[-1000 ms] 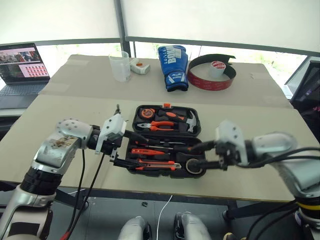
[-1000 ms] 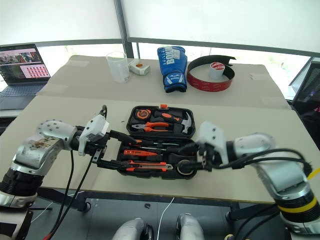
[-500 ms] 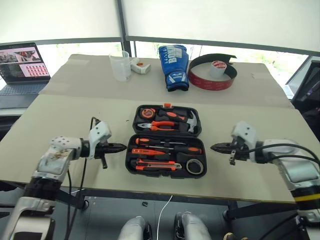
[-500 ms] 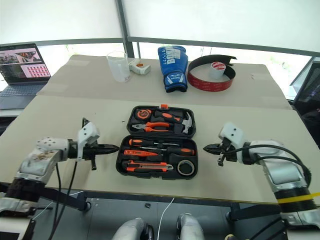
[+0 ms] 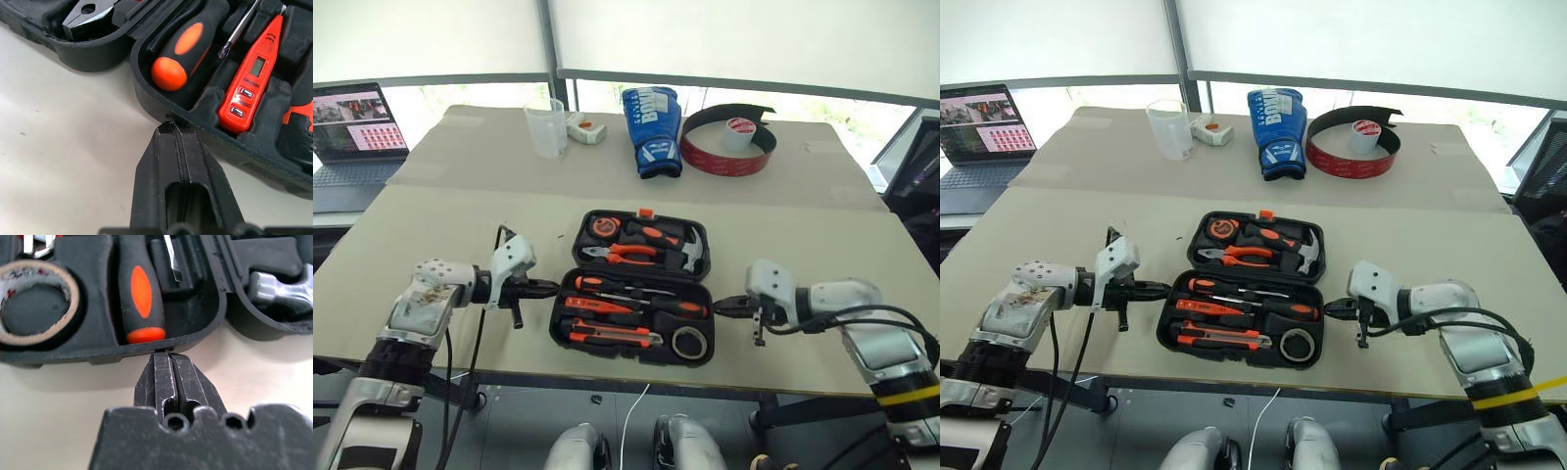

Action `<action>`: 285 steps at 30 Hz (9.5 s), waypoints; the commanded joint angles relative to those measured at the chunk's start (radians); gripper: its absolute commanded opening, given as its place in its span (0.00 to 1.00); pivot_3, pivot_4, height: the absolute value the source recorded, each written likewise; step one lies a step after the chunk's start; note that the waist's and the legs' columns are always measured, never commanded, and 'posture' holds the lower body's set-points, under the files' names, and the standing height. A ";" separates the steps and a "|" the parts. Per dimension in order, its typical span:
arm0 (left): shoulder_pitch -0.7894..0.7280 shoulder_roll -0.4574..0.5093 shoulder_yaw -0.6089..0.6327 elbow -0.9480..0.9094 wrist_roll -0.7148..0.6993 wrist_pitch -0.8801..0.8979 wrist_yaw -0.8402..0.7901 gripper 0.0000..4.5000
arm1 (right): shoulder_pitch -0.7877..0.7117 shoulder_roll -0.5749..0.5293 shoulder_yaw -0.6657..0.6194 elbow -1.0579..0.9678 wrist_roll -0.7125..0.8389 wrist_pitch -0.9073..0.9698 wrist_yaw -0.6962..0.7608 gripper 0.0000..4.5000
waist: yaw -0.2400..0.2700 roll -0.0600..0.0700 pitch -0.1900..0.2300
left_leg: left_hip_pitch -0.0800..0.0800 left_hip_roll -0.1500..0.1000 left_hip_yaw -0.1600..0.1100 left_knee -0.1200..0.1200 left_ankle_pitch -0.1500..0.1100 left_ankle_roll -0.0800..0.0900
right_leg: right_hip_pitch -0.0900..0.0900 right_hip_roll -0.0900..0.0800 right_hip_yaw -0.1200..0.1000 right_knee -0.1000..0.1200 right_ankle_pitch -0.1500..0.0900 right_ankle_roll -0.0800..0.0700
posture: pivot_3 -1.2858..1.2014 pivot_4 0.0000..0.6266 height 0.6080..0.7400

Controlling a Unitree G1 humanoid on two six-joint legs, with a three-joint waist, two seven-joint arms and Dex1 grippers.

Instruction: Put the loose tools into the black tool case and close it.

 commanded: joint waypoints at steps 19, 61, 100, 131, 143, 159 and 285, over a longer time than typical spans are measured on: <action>-0.136 0.043 0.081 0.104 -0.046 0.176 0.057 0.56 | 0.002 -0.075 -0.204 -0.085 0.135 0.310 -0.122 0.48 | 0.009 0.000 0.000 | 0.001 0.000 -0.001 0.000 0.000 0.000 | 0.000 -0.001 0.000 0.000 0.000 0.000 | 0.52 0.24 0.90; -0.434 -0.210 0.071 0.354 -0.106 0.534 0.252 0.00 | -0.516 0.257 -0.079 0.296 0.168 0.732 -0.439 0.00 | -0.017 -0.001 -0.001 | 0.002 -0.001 0.001 0.000 0.003 -0.003 | 0.002 0.000 0.001 0.003 0.005 -0.004 | 0.52 0.24 0.90; 0.148 -0.228 0.205 -0.253 -0.049 -0.147 0.454 0.20 | 0.112 0.231 -0.166 -0.155 -0.053 -0.218 -0.536 0.35 | -0.016 -0.001 -0.002 | 0.013 0.001 0.008 -0.015 0.005 -0.007 | 0.003 0.001 0.006 0.001 0.000 -0.002 | 0.52 0.24 0.90; -0.605 -0.266 -0.080 0.800 0.182 -0.504 0.074 0.02 | 0.170 -0.041 0.043 -0.261 -0.026 -0.006 -0.152 0.00 | 0.020 -0.010 -0.002 | -0.002 0.000 0.003 -0.002 0.004 -0.002 | 0.001 0.010 -0.001 -0.002 -0.001 -0.002 | 0.52 0.24 0.90; -0.402 -0.194 -0.130 0.464 0.135 -0.390 -0.267 0.02 | -0.041 0.088 0.020 0.007 -0.145 -0.029 -0.338 0.00 | -0.019 -0.010 -0.002 | 0.002 0.002 0.002 0.000 0.004 -0.002 | 0.001 0.002 0.002 0.004 -0.001 -0.002 | 0.52 0.24 0.90; -0.558 -0.232 -0.060 0.745 0.225 -0.451 0.117 0.02 | 0.042 0.060 -0.024 -0.064 -0.091 -0.036 -0.270 0.00 | 0.002 -0.010 -0.002 | -0.001 0.000 0.002 0.000 0.004 -0.001 | 0.001 0.002 0.000 0.002 -0.001 -0.002 | 0.52 0.24 0.90; -0.411 -0.419 -0.355 0.480 0.319 -0.596 -0.147 0.02 | -0.048 -0.013 0.028 -0.308 0.033 0.302 -0.257 0.00 | 0.003 -0.008 -0.007 | 0.001 0.001 0.000 0.001 0.001 0.005 | 0.003 0.000 0.001 0.000 0.000 0.001 | 0.52 0.24 0.90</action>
